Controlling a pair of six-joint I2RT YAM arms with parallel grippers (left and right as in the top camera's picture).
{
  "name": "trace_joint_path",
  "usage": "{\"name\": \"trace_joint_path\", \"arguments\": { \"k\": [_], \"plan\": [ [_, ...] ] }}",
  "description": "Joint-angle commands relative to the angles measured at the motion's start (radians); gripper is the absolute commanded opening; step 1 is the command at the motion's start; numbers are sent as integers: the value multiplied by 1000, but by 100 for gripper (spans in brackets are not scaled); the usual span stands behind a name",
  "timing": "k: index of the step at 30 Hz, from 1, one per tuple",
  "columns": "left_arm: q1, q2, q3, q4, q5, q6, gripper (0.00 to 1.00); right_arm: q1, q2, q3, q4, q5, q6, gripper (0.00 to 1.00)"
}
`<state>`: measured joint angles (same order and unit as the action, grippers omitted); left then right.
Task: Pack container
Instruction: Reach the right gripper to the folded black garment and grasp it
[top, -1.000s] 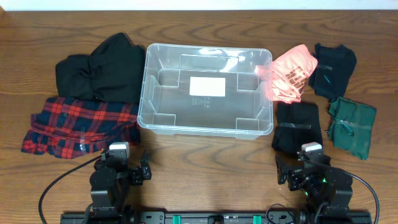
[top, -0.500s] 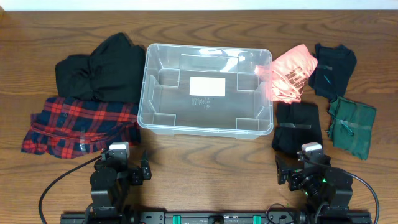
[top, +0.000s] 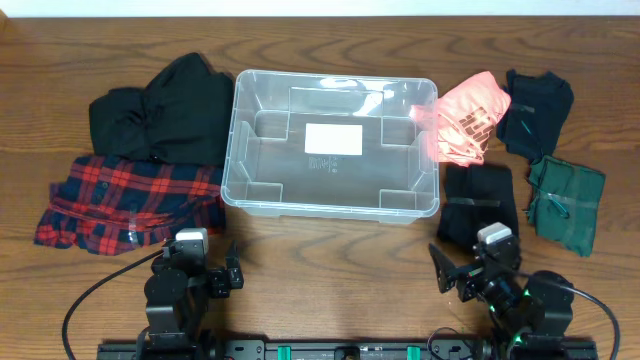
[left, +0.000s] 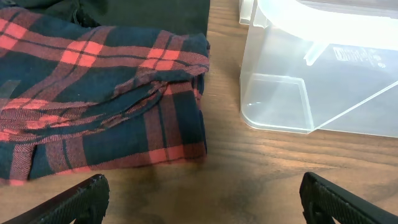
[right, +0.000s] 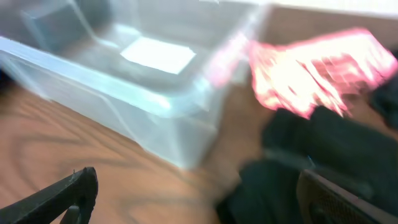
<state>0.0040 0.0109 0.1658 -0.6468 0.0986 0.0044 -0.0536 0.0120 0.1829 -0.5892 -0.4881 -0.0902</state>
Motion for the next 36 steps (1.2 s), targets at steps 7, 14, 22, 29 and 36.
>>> {"name": "trace_joint_path", "arguments": {
  "k": [7,14,22,29,36],
  "plan": [
    [-3,-7,-9,1,2,10,98,10,54,98,71,29,290,99],
    [-3,-7,-9,1,2,10,98,10,432,473,-111,220,246,99],
    [-3,-7,-9,1,2,10,98,5,884,878,-288,15,174,99],
    [-3,-7,-9,1,2,10,98,-150,1132,901,-318,117,272,99],
    [-3,-7,-9,1,2,10,98,-322,1437,901,-342,134,169,99]
  ]
}}
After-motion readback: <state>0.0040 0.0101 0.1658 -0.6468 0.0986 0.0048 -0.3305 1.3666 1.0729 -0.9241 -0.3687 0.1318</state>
